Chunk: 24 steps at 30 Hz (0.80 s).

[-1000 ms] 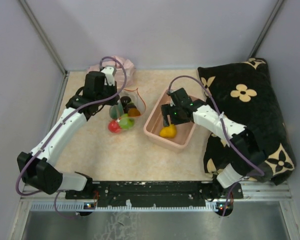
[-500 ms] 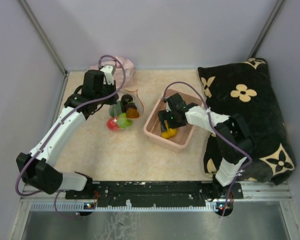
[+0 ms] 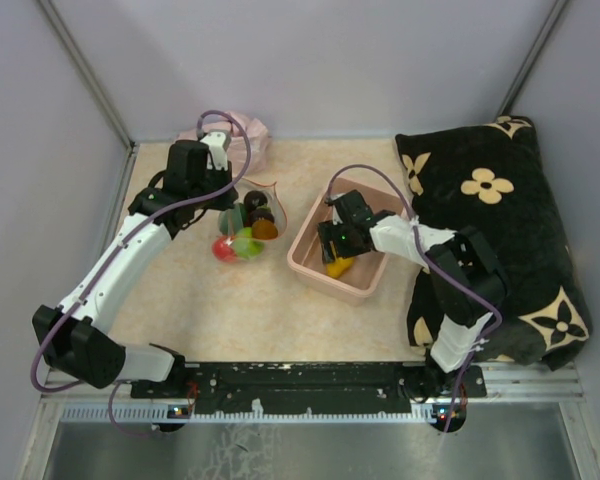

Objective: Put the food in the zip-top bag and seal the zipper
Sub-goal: Pick up the fake fruit from the bin.

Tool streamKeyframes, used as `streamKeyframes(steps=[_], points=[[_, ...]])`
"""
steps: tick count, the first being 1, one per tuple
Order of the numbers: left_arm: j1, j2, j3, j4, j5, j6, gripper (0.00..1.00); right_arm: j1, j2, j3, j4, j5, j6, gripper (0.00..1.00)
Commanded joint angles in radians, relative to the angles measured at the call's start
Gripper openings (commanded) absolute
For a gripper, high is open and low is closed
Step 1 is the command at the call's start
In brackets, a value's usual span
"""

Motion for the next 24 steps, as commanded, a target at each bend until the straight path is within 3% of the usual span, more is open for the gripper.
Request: streamKeyframes(steps=[1,8,17,24], points=[[0.006,-0.028,0.041,0.01,0.031,-0.009,0.0,-0.001,-0.091,0.006,0.011,0.02,-0.011,0.46],[0.005,-0.017,0.061,-0.021,0.071,-0.01,0.0,-0.001,-0.237,0.049,0.001,0.07,-0.025,0.36],[0.006,-0.003,0.075,-0.044,0.126,-0.027,0.0,0.045,-0.389,0.109,0.028,0.095,-0.038,0.35],[0.005,0.008,0.091,-0.071,0.145,-0.038,0.0,0.142,-0.491,0.14,0.175,0.136,-0.054,0.35]])
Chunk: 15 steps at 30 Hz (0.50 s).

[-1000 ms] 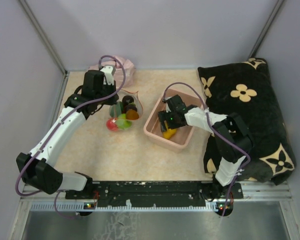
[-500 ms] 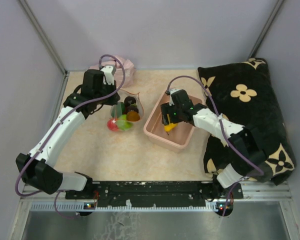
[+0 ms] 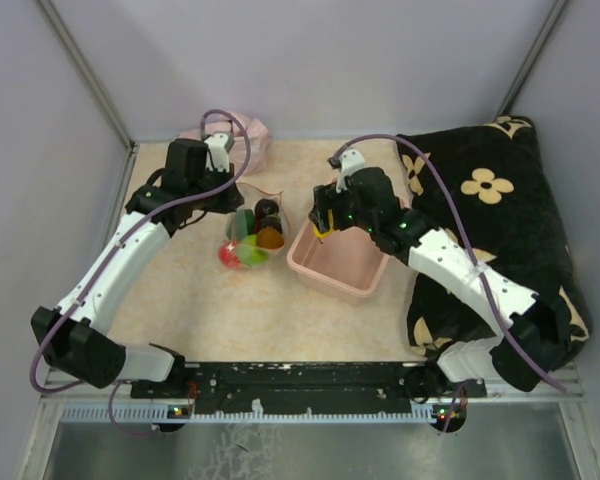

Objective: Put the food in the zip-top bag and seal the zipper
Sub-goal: Pick up the fake fruit from the bin.

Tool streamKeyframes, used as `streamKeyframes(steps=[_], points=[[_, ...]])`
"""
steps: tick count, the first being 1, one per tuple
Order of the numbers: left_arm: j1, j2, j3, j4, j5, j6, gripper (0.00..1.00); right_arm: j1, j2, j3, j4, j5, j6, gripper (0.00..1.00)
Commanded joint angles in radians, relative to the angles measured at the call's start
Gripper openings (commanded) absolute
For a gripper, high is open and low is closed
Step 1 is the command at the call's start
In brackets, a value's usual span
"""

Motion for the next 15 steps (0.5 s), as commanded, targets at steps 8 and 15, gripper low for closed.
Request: streamKeyframes(steps=[8,15], points=[[0.006,0.039,0.09,-0.04,0.082,-0.045,0.0,0.23,-0.073,0.04,0.463,0.039,-0.24,0.35],[0.006,0.063,0.107,-0.077,0.121,-0.063,0.0,0.289,-0.002,-0.027,0.729,0.056,-0.401,0.35]])
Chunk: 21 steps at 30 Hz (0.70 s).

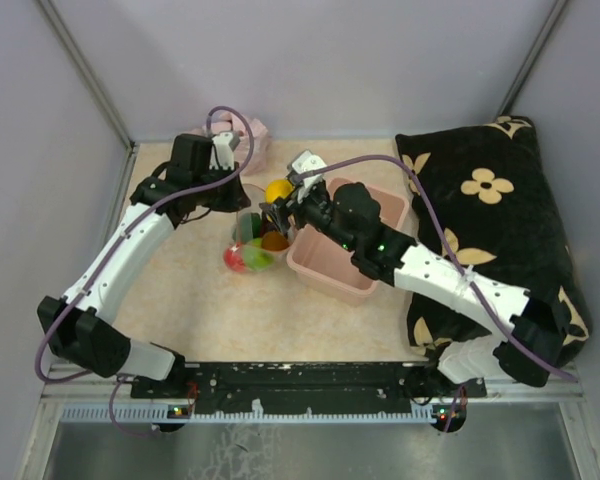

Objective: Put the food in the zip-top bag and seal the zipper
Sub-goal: Place the fake fruit in the zipper food storage bag.

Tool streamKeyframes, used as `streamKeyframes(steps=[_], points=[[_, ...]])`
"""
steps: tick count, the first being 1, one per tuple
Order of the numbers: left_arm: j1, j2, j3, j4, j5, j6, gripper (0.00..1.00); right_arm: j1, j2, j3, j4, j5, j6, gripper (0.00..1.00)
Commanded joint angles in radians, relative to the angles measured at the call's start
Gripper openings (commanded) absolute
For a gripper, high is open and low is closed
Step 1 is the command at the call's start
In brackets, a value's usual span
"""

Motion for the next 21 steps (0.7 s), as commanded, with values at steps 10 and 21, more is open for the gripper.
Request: streamKeyframes(steps=[10,21], points=[[0.006,0.034,0.061,-0.04,0.097,-0.045,0.0,0.051,0.143,-0.127,0.448,0.095,-0.221,0.45],[0.005,0.028,0.068,-0.045,0.1,-0.047,0.0,0.052,0.216,-0.127,0.508,0.146,-0.257,0.8]])
